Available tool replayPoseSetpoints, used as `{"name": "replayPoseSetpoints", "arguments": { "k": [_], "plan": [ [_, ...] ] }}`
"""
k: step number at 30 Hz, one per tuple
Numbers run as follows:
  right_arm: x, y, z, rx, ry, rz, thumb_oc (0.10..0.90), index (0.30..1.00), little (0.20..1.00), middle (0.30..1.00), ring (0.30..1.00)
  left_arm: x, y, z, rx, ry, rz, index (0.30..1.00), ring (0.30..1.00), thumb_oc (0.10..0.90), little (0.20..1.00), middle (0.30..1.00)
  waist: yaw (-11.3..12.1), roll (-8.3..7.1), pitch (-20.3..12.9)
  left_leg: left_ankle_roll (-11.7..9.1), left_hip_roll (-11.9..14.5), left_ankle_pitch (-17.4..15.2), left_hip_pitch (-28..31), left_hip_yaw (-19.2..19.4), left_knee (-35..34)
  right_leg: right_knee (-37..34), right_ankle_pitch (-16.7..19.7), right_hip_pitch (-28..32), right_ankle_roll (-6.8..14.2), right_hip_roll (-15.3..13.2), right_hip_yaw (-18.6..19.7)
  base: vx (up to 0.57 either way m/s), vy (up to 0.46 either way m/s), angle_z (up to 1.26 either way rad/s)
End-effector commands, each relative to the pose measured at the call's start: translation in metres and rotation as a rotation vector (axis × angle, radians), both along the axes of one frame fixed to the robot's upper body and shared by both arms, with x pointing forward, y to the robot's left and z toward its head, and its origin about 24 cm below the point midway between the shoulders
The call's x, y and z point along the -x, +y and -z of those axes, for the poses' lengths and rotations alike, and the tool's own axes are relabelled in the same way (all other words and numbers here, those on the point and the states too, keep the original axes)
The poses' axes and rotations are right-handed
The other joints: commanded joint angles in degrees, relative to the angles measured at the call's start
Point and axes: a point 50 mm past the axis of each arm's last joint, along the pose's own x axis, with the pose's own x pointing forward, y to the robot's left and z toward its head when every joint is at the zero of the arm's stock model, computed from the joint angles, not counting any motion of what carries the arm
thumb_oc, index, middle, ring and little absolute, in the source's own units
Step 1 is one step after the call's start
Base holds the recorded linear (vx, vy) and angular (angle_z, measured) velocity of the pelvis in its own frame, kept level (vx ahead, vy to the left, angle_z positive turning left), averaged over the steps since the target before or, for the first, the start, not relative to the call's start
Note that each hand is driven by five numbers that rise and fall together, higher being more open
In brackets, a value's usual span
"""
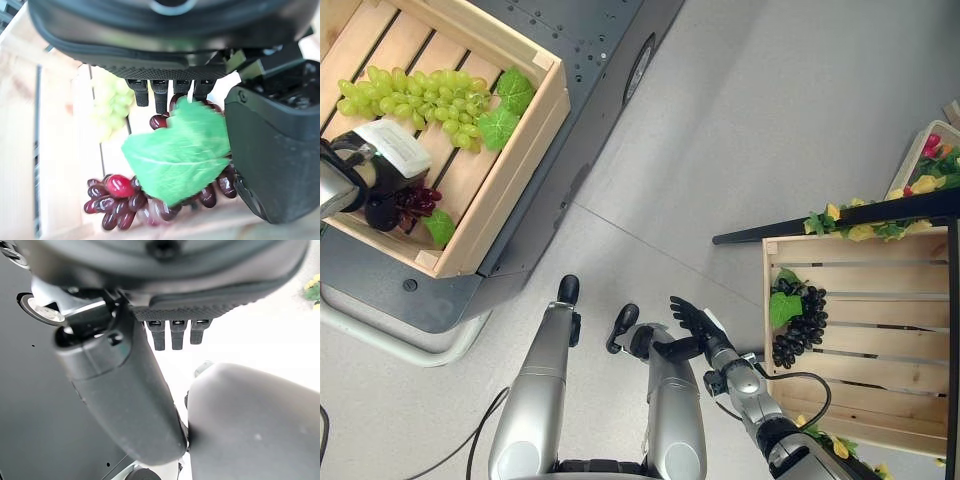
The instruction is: Pick up the fruits from the basket on one side to the basket on the other side
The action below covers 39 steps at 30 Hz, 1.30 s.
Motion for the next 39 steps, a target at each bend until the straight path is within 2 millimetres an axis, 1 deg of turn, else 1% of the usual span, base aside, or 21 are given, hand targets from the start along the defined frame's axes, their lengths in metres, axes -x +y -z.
{"name": "replayPoseSetpoints", "arguments": {
  "k": [1, 7, 10, 19, 24, 29, 34, 35, 37, 39],
  "plan": [
    [0.015, -0.028, 0.000, -0.003, -0.006, 0.068, 0.800, 0.900, 0.900, 0.900, 0.900, 0.027, 0.043, -0.052, -0.017, -0.220, -0.169, 0.900, 0.900, 0.800, 0.900, 0.900, 0.67, 3.26, -0.59, 2.66, -1.81, -1.01, 4.30, 3.89, -5.49, -6.44, 7.74, 4.17, 3.40, -0.09, 1.31, 0.00, 0.000, 0.00],
    [0.014, -0.026, 0.000, -0.011, -0.011, 0.071, 0.800, 0.900, 0.900, 0.900, 0.900, 0.026, 0.044, -0.053, -0.028, -0.250, -0.155, 0.900, 0.900, 0.800, 0.900, 0.900, 0.68, 2.88, -0.59, 2.80, -1.59, -1.15, 3.52, 3.80, -4.69, -5.59, 7.46, 3.47, 3.13, 0.03, 1.06, 0.00, 0.000, 0.00],
    [0.013, -0.026, -0.001, -0.007, -0.016, 0.069, 0.800, 0.900, 0.900, 0.900, 0.900, 0.025, 0.048, -0.049, -0.043, -0.254, -0.186, 0.900, 0.900, 0.800, 0.900, 0.900, 0.46, 2.63, -0.59, 2.70, -1.41, -1.14, 2.68, 3.81, -4.04, -4.99, 7.30, 2.81, 2.99, 0.15, 1.15, 0.00, 0.000, 0.00],
    [0.013, -0.021, -0.001, -0.013, -0.027, 0.050, 0.800, 0.900, 0.900, 0.900, 0.900, 0.021, 0.056, -0.042, -0.045, -0.267, -0.228, 0.900, 0.900, 0.800, 0.900, 0.900, -0.25, 1.11, -0.59, 2.79, -0.62, -0.98, 0.79, 3.66, -3.04, -4.32, 7.18, 1.74, 2.76, 0.65, 0.88, 0.00, 0.000, 0.00],
    [0.007, -0.015, -0.008, -0.054, -0.069, 0.045, 0.800, 0.900, 0.900, 0.900, 0.900, 0.019, 0.057, -0.040, -0.062, -0.259, -0.251, 0.900, 0.900, 0.800, 0.900, 0.900, -0.61, 0.19, -0.59, 2.79, -0.28, -0.85, -0.43, 3.58, -2.71, -4.19, 7.42, 0.65, 2.77, 0.91, 0.67, 0.00, 0.000, 0.00],
    [0.003, -0.009, -0.015, -0.088, -0.115, 0.031, 0.800, 0.900, 0.900, 0.900, 0.900, 0.018, 0.056, -0.040, -0.070, -0.247, -0.278, 0.900, 0.900, 0.800, 0.900, 0.900, -0.70, -0.39, -0.59, 2.87, 0.04, -0.75, -1.94, 3.20, -2.36, -3.85, 7.43, -0.55, 2.72, 0.90, 0.37, 0.00, 0.000, 0.00],
    [-0.002, 0.000, -0.026, -0.129, -0.174, 0.014, 0.800, 0.900, 0.900, 0.900, 0.900, 0.017, 0.060, -0.035, -0.057, -0.240, -0.321, 0.900, 0.900, 0.800, 0.900, 0.900, -0.84, -1.08, -0.59, 2.98, 0.26, -0.55, -3.32, 2.81, -2.32, -3.75, 7.67, -1.80, 2.80, 0.89, -0.04, -0.03, -0.001, -0.04],
    [-0.004, 0.002, -0.030, -0.142, -0.194, 0.010, 0.800, 0.900, 0.900, 0.900, 0.900, 0.017, 0.062, -0.032, -0.030, -0.243, -0.325, 0.869, 0.869, 0.780, 0.869, 0.869, -0.93, -1.27, -0.59, 2.97, 0.34, -0.45, -3.80, 2.70, -2.38, -3.76, 7.82, -2.32, 2.85, 0.83, -0.12, -0.04, -0.007, 0.00],
    [-0.006, 0.004, -0.034, -0.152, -0.212, 0.010, 0.800, 0.900, 0.900, 0.900, 0.900, 0.016, 0.062, -0.028, 0.008, -0.246, -0.299, 0.300, 0.300, 0.400, 0.300, 0.300, -0.98, -1.35, -0.59, 2.96, 0.34, -0.35, -4.15, 2.60, -2.46, -3.83, 7.95, -2.70, 2.88, 0.82, -0.19, -0.02, -0.005, 0.01],
    [-0.007, 0.007, -0.037, -0.163, -0.230, 0.016, 0.800, 0.900, 0.900, 0.900, 0.900, 0.015, 0.061, -0.023, 0.038, -0.236, -0.273, 0.300, 0.300, 0.400, 0.300, 0.300, -0.94, -1.34, -0.59, 3.02, 0.20, -0.30, -4.42, 2.53, -2.54, -3.93, 7.99, -2.91, 2.81, 0.78, -0.30, -0.02, -0.004, 0.01]
  ]
}}
